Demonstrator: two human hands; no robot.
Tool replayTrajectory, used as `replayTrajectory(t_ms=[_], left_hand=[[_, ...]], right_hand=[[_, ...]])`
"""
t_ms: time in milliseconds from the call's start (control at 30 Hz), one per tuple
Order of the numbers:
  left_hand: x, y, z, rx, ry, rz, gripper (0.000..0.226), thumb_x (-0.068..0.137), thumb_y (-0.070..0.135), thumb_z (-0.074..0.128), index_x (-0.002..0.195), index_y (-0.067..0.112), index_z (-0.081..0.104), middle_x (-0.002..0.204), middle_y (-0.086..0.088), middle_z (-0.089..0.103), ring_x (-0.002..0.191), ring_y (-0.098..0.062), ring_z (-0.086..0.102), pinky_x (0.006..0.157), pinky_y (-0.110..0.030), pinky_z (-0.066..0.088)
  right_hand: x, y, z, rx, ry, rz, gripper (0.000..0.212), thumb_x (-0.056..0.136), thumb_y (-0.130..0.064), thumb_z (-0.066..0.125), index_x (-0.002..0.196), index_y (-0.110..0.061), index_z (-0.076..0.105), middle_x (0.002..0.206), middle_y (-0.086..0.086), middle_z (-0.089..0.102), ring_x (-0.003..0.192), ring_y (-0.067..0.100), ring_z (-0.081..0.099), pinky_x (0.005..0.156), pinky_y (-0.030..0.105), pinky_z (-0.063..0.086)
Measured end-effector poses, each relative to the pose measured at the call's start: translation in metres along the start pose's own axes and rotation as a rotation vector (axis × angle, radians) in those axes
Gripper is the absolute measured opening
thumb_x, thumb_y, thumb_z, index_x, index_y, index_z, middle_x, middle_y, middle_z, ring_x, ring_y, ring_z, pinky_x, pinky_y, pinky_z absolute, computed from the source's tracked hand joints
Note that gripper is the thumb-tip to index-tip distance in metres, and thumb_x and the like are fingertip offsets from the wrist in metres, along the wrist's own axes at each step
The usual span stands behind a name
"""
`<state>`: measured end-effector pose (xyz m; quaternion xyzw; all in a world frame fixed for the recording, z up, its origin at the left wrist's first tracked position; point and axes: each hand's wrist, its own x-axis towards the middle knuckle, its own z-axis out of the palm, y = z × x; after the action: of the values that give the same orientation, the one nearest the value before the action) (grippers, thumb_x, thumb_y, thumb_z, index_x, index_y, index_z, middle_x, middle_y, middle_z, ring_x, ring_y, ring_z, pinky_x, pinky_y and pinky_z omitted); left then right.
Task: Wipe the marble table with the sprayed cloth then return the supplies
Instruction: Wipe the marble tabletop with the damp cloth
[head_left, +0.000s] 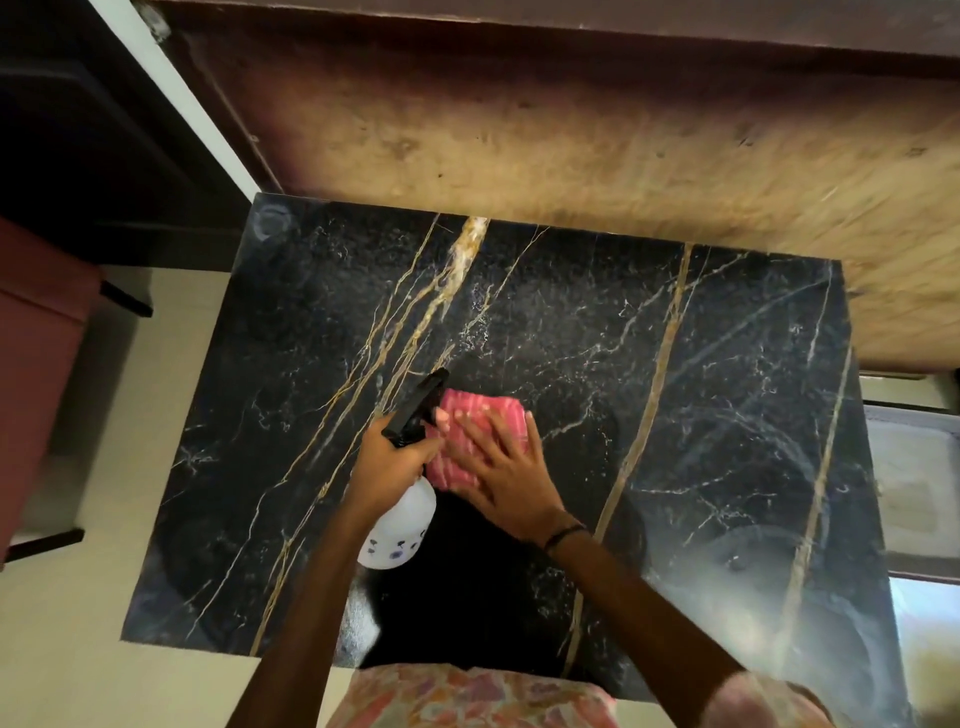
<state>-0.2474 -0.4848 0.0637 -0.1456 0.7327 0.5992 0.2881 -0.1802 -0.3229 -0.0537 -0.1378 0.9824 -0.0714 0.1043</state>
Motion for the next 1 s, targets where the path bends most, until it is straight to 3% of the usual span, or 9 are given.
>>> replayTrajectory(t_ms=[133,267,433,533,600,700,800,900,1000], left_hand=[[0.010,0.004,-0.003,-0.023,-0.022,0.016,0.034,0.081,-0.015,0.047,0.091,0.010,0.068,0.083,-0.008,0.065,0.038,-0.006,0.035,0.041,-0.021,0.031],[0.016,0.010,0.001,-0.018,-0.041,0.034,0.036,0.081,-0.017,0.047,0.095,0.010,0.067,0.093,-0.011,0.066,0.037,-0.004,0.038,0.041,-0.019,0.033],[0.025,0.016,0.003,0.007,-0.049,0.047,0.033,0.081,-0.014,0.048,0.097,0.008,0.067,0.079,-0.008,0.062,0.039,-0.004,0.038,0.042,-0.020,0.033],[0.031,0.020,0.006,0.018,-0.049,0.026,0.024,0.081,-0.013,0.051,0.074,0.007,0.063,0.046,0.007,0.050,0.034,-0.004,0.035,0.044,-0.023,0.033],[0.036,0.021,0.007,0.013,-0.035,0.008,0.032,0.081,-0.012,0.052,0.060,0.012,0.052,0.037,0.006,0.041,0.033,-0.004,0.033,0.047,-0.025,0.030],[0.042,0.025,0.004,-0.009,-0.040,0.042,0.026,0.080,-0.014,0.050,0.080,0.006,0.065,0.060,-0.003,0.056,0.035,-0.005,0.034,0.044,-0.023,0.031],[0.048,0.029,0.001,-0.008,-0.064,0.087,0.034,0.081,-0.017,0.046,0.095,0.007,0.066,0.088,-0.010,0.065,0.038,-0.006,0.035,0.041,-0.021,0.031],[0.058,0.032,-0.001,-0.018,-0.077,0.099,0.033,0.083,-0.015,0.047,0.097,0.008,0.066,0.092,-0.007,0.067,0.039,-0.006,0.034,0.042,-0.021,0.031],[0.069,0.037,-0.001,0.004,-0.079,0.108,0.032,0.083,-0.015,0.047,0.100,0.005,0.066,0.077,0.006,0.069,0.038,-0.004,0.036,0.040,-0.020,0.032]], right_hand=[[-0.044,0.043,-0.001,0.009,0.028,0.028,0.055,0.094,-0.062,0.025,0.146,-0.046,0.018,0.158,-0.007,0.014,0.147,0.024,0.006,0.110,0.066,0.011],[-0.010,0.083,-0.017,0.026,0.048,0.264,0.057,0.093,-0.062,0.023,0.146,-0.041,0.025,0.158,-0.005,0.018,0.147,0.025,0.008,0.109,0.067,0.014],[0.072,0.060,-0.027,0.091,0.082,0.389,0.055,0.091,-0.060,0.030,0.142,-0.039,0.034,0.155,-0.002,0.026,0.144,0.031,0.016,0.107,0.067,0.001],[0.086,0.033,-0.025,0.066,0.097,0.222,0.052,0.092,-0.057,0.035,0.140,-0.038,0.037,0.154,-0.001,0.030,0.143,0.031,0.021,0.106,0.073,0.013],[0.072,0.032,-0.020,0.036,0.096,0.081,0.053,0.093,-0.056,0.034,0.143,-0.039,0.030,0.155,-0.002,0.027,0.144,0.030,0.019,0.108,0.070,0.012],[0.038,0.058,-0.016,0.002,0.089,0.016,0.056,0.094,-0.059,0.029,0.146,-0.043,0.018,0.157,-0.005,0.019,0.146,0.026,0.010,0.112,0.066,0.003],[0.025,0.098,-0.023,0.021,0.110,0.119,0.056,0.093,-0.060,0.026,0.146,-0.042,0.022,0.157,-0.005,0.019,0.146,0.025,0.010,0.111,0.066,0.010],[0.052,0.133,-0.033,0.039,0.080,0.293,0.059,0.091,-0.063,0.021,0.146,-0.041,0.024,0.157,-0.002,0.021,0.146,0.027,0.012,0.109,0.069,0.013],[0.106,0.133,-0.047,0.098,0.075,0.462,0.064,0.087,-0.065,0.016,0.145,-0.040,0.026,0.158,-0.002,0.016,0.146,0.031,0.008,0.106,0.067,-0.003]])
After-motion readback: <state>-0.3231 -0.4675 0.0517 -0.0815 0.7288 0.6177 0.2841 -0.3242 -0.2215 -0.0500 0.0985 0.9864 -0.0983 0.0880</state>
